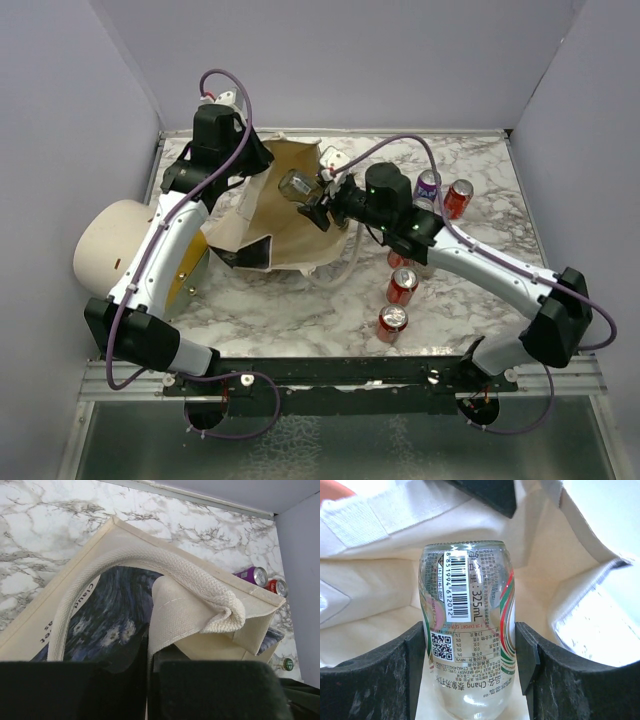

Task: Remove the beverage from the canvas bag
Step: Take out the drink from the center of the board, then adjust the canvas bag at the center of the board.

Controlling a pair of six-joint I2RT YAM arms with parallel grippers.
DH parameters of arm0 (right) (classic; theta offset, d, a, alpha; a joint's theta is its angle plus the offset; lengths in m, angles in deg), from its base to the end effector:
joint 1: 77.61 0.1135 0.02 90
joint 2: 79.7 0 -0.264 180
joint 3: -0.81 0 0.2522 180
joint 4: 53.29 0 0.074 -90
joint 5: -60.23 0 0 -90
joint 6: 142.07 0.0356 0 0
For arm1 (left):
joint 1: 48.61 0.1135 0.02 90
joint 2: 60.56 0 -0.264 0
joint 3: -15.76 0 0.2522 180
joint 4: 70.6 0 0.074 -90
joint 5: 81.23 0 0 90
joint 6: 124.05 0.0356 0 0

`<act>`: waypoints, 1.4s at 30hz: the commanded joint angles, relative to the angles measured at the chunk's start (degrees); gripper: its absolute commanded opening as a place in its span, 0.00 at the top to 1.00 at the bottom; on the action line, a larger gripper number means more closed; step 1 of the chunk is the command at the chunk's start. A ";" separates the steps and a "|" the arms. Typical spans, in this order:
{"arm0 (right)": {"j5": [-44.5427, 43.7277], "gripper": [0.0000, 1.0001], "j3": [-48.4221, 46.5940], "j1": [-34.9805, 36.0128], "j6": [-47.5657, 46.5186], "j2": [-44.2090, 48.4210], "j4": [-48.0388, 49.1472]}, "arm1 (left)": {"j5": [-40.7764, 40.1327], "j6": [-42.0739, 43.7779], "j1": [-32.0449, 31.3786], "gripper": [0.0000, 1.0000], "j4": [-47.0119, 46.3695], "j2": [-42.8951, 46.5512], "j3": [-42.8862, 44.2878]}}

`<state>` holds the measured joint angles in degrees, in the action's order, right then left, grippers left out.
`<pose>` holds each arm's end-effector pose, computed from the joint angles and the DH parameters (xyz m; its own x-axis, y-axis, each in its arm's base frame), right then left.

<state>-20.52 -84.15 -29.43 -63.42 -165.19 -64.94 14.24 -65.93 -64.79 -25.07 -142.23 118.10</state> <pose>0.2345 0.2707 0.3513 0.0274 -0.2606 -0.9650 -0.8516 0.4995 -0.1591 0.3035 -0.0916 0.4177 -0.5332 -0.3927 -0.7493 0.0928 0.8532 -0.5132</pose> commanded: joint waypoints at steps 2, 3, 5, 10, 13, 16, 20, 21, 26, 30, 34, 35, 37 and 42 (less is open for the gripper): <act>-7.55 0.98 -5.00 0.07 8.84 8.28 -4.42 | -5.05 -0.25 0.47 0.85 0.46 1.09 -0.32; -9.27 0.98 -6.68 0.07 11.37 8.17 -7.59 | -5.49 -0.07 0.51 0.83 0.44 1.03 -0.23; -12.95 0.98 -11.94 0.07 14.76 7.12 -14.75 | -5.89 0.06 0.51 0.80 -0.46 0.93 -0.24; -13.87 0.98 -17.20 -0.04 16.99 6.21 -24.07 | -5.84 -0.11 0.53 0.80 -1.85 -0.38 0.20; -15.09 0.98 -20.36 -0.40 18.23 6.28 -28.65 | -5.59 -0.18 0.54 0.80 -1.47 -1.07 0.97; -16.64 0.98 -23.74 -0.55 18.57 6.46 -34.06 | -5.34 0.29 0.54 0.80 -1.51 -1.10 0.70; -19.16 0.98 -24.65 -0.63 19.35 7.95 -39.44 | -6.12 1.96 0.52 0.66 -0.91 -0.82 0.31; -18.89 0.98 -23.83 -0.63 18.97 8.61 -38.81 | -6.57 2.52 0.54 0.57 -0.50 -0.82 0.74; -15.78 0.98 -23.03 -0.63 17.73 6.87 -33.06 | -4.61 6.17 0.46 0.22 -1.13 -0.51 4.31; -13.85 0.98 -24.39 -0.64 17.58 3.06 -26.76 | -0.86 8.20 0.56 0.04 -1.31 -0.02 7.30; -11.49 0.98 -26.37 -0.63 16.44 -1.47 -23.22 | 5.46 10.63 0.59 0.03 -0.50 0.36 10.33; -11.27 0.98 -27.85 -0.63 16.12 -2.80 -23.26 | 7.44 11.08 0.61 0.03 -0.28 0.49 10.96; -11.28 0.98 -29.78 -0.72 15.86 -5.04 -23.23 | 10.71 11.22 0.59 0.03 -0.06 0.55 11.95; -12.40 0.98 -29.99 -1.32 15.51 -6.44 -21.57 | 13.23 8.58 0.57 0.04 -2.21 2.15 9.99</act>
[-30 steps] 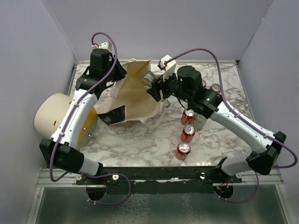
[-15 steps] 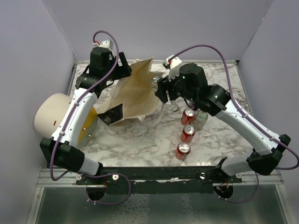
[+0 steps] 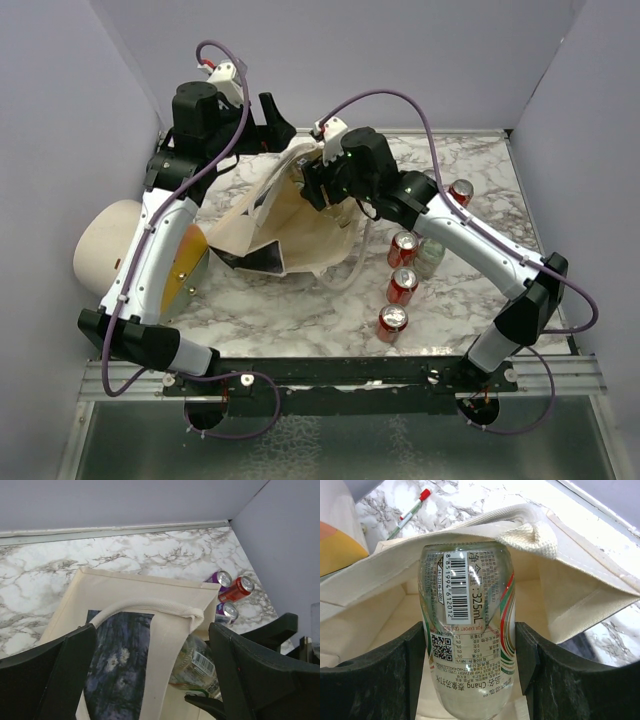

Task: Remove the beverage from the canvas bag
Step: Adjust the canvas bag at the center of the board.

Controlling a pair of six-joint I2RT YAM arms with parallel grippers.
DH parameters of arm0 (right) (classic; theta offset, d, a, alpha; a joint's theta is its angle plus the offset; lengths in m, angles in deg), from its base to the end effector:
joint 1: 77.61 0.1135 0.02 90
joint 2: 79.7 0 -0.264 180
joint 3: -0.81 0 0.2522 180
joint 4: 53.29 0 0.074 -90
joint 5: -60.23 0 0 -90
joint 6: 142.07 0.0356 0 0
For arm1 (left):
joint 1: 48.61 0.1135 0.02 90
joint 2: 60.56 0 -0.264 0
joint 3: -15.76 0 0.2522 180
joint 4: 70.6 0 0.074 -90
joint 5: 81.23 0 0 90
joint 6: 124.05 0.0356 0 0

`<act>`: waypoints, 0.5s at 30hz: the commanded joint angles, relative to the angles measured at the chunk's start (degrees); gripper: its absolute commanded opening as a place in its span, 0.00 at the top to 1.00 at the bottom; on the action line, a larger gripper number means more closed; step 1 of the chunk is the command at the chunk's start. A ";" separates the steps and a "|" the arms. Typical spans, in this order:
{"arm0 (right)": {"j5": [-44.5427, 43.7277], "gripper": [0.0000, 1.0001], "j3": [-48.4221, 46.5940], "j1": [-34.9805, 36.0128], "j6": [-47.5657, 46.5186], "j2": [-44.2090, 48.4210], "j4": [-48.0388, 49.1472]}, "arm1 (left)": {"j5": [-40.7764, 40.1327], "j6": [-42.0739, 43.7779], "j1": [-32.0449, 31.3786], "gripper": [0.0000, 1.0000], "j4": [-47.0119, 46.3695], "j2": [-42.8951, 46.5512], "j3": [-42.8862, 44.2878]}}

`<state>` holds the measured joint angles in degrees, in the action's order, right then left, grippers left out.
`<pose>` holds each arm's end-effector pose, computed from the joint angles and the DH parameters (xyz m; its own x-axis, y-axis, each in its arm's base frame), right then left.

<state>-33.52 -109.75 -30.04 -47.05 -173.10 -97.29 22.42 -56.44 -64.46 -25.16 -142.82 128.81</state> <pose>0.2543 0.2747 0.4020 -0.3645 -0.2693 -0.8914 -0.6678 0.7427 0.0487 0.2922 -0.0917 0.4767 -0.4097 -0.2685 -0.8718 0.3558 0.8330 -0.4237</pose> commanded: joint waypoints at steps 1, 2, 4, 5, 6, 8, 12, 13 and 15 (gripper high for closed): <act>0.52 0.98 -4.56 -0.80 -0.81 1.25 10.66 | 5.30 -1.36 0.33 0.04 -2.81 3.09 -1.31; 0.57 0.98 -4.52 -0.89 -0.72 1.07 10.75 | 5.60 -1.53 0.34 0.05 -3.29 3.27 -1.66; 1.13 0.98 -4.21 -1.13 -0.59 0.67 11.32 | 5.73 -1.41 0.31 0.05 -3.17 3.41 -1.68; 1.47 0.98 -4.00 -1.24 -0.54 0.31 11.79 | 5.41 -1.24 0.31 0.05 -3.06 3.42 -1.64; 1.61 0.98 -3.75 -1.38 -0.46 -0.09 12.35 | 5.08 -1.16 0.33 0.05 -3.02 3.46 -1.69; 2.00 0.98 -4.10 -1.71 -0.13 -1.48 13.82 | 4.38 -1.04 0.40 0.05 -2.78 3.35 -1.50; 2.16 0.98 -11.75 -2.33 0.04 -8.27 14.44 | 2.41 -0.76 0.59 0.06 -1.85 3.40 -1.03; 1.97 0.98 -14.55 -2.56 0.19 -10.78 14.09 | 0.48 -0.60 0.63 0.07 -0.94 3.65 -1.02; 1.47 0.98 -20.70 -3.02 1.41 -16.57 13.08 | -4.70 -0.67 0.73 0.07 1.30 4.69 -1.50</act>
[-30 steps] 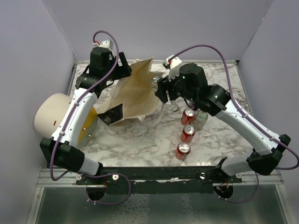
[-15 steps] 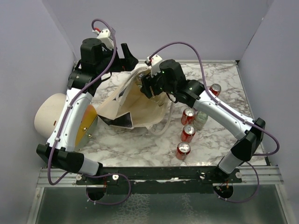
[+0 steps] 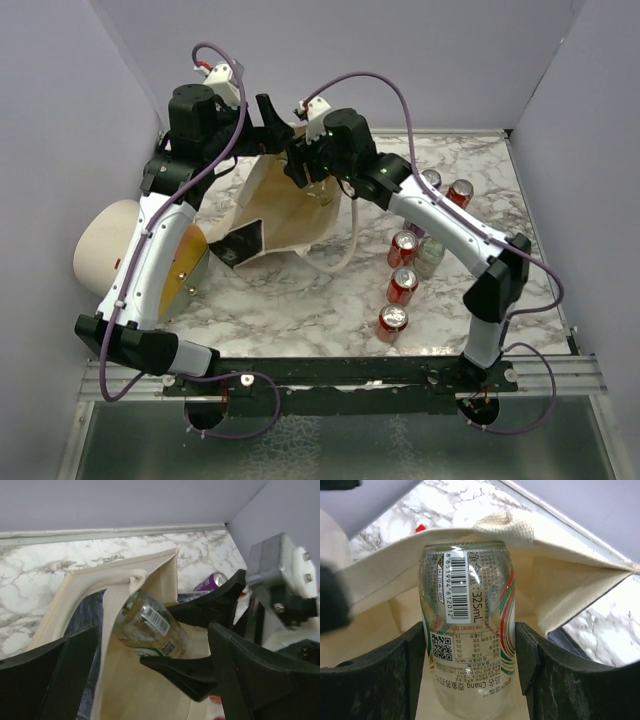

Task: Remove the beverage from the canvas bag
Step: Adjust the canvas bag at the center of the board.

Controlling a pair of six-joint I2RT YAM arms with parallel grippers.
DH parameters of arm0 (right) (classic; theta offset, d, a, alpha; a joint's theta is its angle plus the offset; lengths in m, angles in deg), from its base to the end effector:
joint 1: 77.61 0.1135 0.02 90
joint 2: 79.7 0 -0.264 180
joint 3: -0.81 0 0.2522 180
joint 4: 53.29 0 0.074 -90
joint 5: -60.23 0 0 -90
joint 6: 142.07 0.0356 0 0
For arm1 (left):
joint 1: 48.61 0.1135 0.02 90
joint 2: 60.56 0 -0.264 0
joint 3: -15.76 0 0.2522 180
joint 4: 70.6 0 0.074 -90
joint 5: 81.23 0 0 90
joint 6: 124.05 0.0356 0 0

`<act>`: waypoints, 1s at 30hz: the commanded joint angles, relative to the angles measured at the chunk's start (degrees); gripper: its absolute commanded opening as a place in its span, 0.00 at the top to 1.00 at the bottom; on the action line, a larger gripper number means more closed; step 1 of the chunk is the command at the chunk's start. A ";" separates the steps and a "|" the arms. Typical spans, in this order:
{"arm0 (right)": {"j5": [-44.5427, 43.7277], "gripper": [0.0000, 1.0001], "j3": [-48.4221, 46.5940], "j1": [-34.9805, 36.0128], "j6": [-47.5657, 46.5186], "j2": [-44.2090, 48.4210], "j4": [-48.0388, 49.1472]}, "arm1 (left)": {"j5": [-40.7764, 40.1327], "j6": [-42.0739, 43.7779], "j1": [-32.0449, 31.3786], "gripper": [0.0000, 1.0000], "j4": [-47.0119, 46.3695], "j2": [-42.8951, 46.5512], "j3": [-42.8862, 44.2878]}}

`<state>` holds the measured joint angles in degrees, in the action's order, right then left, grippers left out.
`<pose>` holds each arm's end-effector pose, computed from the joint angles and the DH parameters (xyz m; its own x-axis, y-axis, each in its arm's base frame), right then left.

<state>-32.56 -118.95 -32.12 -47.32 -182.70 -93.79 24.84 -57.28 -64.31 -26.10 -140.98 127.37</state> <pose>0.2965 0.2991 0.3994 -0.3377 -0.2255 -0.9139 -0.6553 0.7532 0.0563 0.2834 -0.0899 0.4795 -0.4085 -0.2789 -0.8691 0.3898 0.8077 -0.4424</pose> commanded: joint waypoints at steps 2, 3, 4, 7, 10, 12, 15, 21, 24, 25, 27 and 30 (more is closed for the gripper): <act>0.51 0.98 -17.96 -1.15 2.86 -12.40 9.38 | -11.42 0.41 0.82 0.08 4.45 4.29 -1.09; 0.69 0.98 -21.37 -1.12 3.42 -14.92 9.23 | -13.31 0.52 1.01 0.08 5.19 5.04 -1.46; 1.03 0.98 -25.32 -1.11 3.90 -17.76 8.62 | -14.76 0.53 1.07 0.09 6.07 5.74 -1.85; 1.70 0.98 -36.13 -1.11 4.72 -23.55 5.39 | -16.21 0.24 1.16 0.11 7.04 8.18 -3.74; 2.64 0.98 -33.15 -1.11 5.05 -20.64 8.84 | -14.23 -0.47 1.20 0.12 6.40 9.89 -5.63; 2.49 0.98 -27.80 -1.15 5.44 -16.76 12.87 | -13.14 -1.52 1.20 0.14 6.32 10.69 -6.56; 0.95 0.98 -28.19 -1.24 5.71 -15.02 12.54 | -12.46 -2.41 1.22 0.16 5.75 11.98 -7.73; 1.10 0.98 -32.07 -1.29 5.64 -13.06 12.25 | -11.19 -4.06 1.25 0.16 3.71 13.56 -9.92; 0.94 0.98 -31.76 -1.29 5.94 -11.15 11.59 | -9.62 -4.66 1.20 0.16 3.16 13.05 -9.88; 1.01 0.98 -31.40 -1.29 5.92 -10.32 11.36 | -8.94 -4.65 1.20 0.16 2.65 12.86 -9.87; 1.06 0.98 -30.16 -1.29 5.65 -8.28 10.96 | -7.27 -4.68 1.27 0.15 1.04 12.62 -9.70; 1.06 0.98 -26.54 -1.29 3.86 -4.51 10.32 | -4.20 -5.43 1.20 0.12 -1.84 12.13 -8.62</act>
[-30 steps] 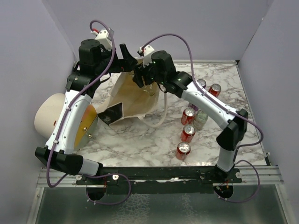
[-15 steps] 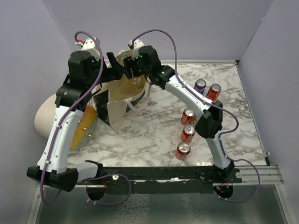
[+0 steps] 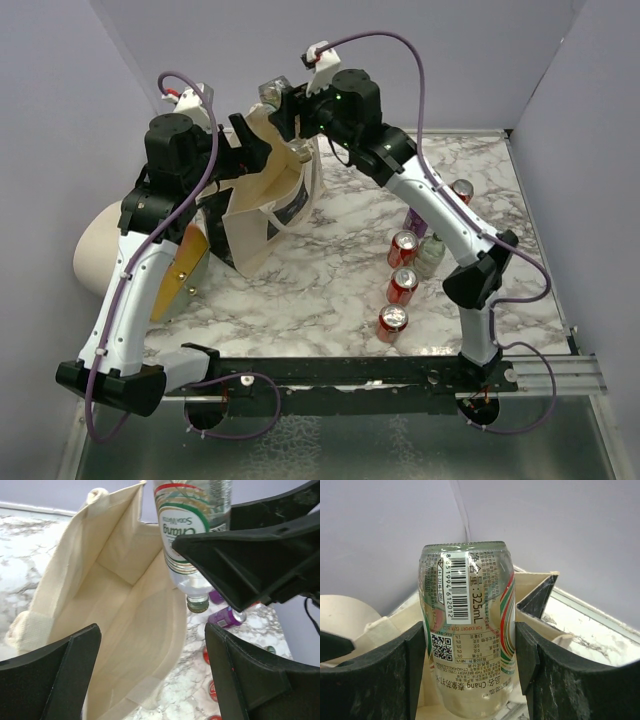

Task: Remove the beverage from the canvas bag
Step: Adjust the canvas bag at the center of the board.

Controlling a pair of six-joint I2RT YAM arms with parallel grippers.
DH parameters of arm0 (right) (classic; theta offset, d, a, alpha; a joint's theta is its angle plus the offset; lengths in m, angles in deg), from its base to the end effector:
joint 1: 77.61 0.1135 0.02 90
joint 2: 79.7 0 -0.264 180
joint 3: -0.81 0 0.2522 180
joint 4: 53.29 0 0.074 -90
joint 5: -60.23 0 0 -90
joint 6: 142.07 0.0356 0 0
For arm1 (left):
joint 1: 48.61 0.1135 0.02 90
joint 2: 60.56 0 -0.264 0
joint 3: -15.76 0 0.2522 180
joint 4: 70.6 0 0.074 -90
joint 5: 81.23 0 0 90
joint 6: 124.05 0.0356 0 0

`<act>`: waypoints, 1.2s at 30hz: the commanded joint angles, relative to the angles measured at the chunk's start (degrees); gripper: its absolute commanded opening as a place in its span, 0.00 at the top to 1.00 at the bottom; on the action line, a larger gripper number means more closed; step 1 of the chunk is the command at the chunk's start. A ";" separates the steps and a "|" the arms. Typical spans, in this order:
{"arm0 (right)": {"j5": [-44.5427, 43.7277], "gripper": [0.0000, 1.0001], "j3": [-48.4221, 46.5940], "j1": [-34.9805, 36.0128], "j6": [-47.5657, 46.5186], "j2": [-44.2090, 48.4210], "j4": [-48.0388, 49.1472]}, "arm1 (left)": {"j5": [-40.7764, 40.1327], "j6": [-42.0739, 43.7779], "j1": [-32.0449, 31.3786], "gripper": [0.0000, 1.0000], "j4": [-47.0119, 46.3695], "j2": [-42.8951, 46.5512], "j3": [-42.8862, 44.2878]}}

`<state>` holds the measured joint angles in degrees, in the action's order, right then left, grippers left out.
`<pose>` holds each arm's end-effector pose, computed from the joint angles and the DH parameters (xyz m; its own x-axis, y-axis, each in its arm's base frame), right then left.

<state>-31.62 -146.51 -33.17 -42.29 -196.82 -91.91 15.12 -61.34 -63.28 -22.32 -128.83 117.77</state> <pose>0.3340 0.3260 0.4593 -0.2180 0.0240 -0.9756 -0.6494 0.7427 0.1634 0.2291 -0.0640 0.4714 -0.3787 -0.3719 -0.8475 0.2044 0.8595 -0.4685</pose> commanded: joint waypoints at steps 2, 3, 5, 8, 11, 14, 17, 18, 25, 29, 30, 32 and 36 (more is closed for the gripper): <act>-0.26 0.98 5.04 -0.24 -2.80 12.77 7.87 | 8.31 -1.98 0.23 0.12 -7.87 -0.55 1.64; -0.66 0.98 7.54 -0.24 -3.61 14.74 8.03 | 9.61 -2.19 0.18 0.12 -8.75 -0.75 2.00; -1.81 0.98 13.65 -0.24 -5.08 19.05 9.26 | 11.10 -2.59 0.18 0.12 -10.68 -0.85 2.50; -2.98 0.98 21.72 -0.24 -7.23 25.18 10.82 | 11.81 -4.01 0.19 0.12 -14.18 -0.37 2.36; -3.40 0.98 28.97 -0.24 -9.16 30.84 10.56 | 15.10 -5.65 0.22 0.10 -19.65 -0.39 1.64; -3.05 0.98 36.03 -0.24 -10.14 35.93 10.13 | 19.24 -8.03 0.19 0.08 -23.15 -1.57 1.24; -1.55 0.98 42.01 -0.24 -11.41 40.20 10.11 | 23.17 -11.49 0.21 0.08 -25.35 -3.71 1.68; -1.23 0.98 43.90 -0.24 -11.84 42.06 10.47 | 24.53 -13.01 0.18 0.08 -25.80 -4.64 1.93; -2.27 0.98 51.09 -0.24 -10.37 46.21 12.81 | 33.15 -23.86 0.15 0.13 -29.56 -10.33 2.31; -1.08 0.98 51.37 -0.24 -9.85 46.19 13.49 | 35.71 -24.90 -1.58 0.15 -26.78 -13.25 3.97; -0.91 0.98 51.32 -0.24 -9.93 46.13 13.60 | 35.75 -24.92 -2.29 0.15 -25.13 -13.85 4.26; -0.70 0.98 51.14 -0.24 -10.17 46.04 13.63 | 35.11 -24.83 -3.58 0.02 -23.16 -14.31 3.80; 0.04 0.98 51.31 -0.24 -10.01 46.32 13.61 | 30.88 -22.01 -6.43 0.01 -19.37 -14.28 4.01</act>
<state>-33.19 -93.44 -33.32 -52.58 -153.76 -88.63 47.09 -84.75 -67.31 -44.94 -143.41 119.72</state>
